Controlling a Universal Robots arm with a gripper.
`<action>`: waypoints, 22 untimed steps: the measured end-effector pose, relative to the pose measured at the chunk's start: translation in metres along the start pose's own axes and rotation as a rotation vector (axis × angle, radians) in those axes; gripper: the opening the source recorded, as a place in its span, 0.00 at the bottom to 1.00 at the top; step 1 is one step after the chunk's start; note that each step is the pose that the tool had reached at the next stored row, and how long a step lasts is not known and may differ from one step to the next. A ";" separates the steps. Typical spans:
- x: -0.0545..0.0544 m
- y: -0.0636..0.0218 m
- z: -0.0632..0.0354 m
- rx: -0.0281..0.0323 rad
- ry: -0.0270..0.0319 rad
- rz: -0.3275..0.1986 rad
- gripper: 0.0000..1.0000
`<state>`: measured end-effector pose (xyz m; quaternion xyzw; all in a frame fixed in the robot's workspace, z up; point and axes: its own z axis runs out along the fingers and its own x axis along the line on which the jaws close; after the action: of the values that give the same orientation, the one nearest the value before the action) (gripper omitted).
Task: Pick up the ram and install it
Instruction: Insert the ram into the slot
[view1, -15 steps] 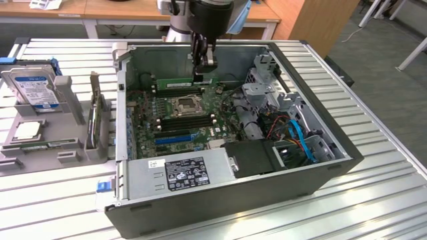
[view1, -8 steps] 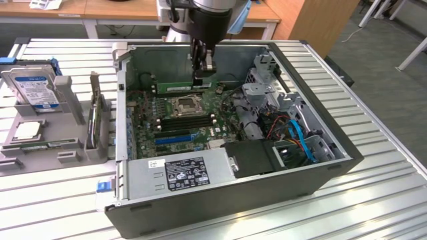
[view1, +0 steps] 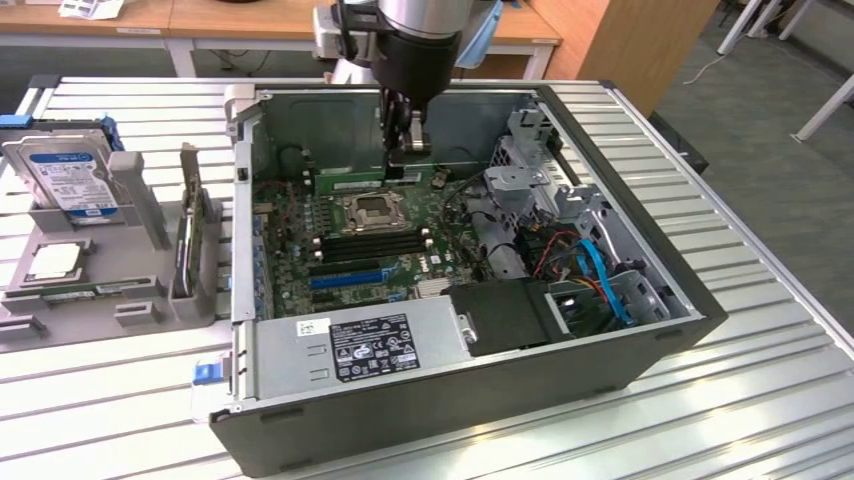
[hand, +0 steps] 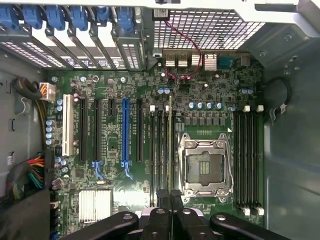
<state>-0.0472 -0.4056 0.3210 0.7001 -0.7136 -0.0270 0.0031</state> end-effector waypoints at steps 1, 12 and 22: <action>0.000 0.0000 0.0011 0.0000 0.0000 0.000 0.12; 0.000 -0.0005 0.0119 0.0000 0.0000 0.000 0.12; 0.001 -0.0009 0.0213 0.0000 0.0000 0.000 0.12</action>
<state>-0.0472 -0.4056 0.2997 0.7001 -0.7136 -0.0270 0.0031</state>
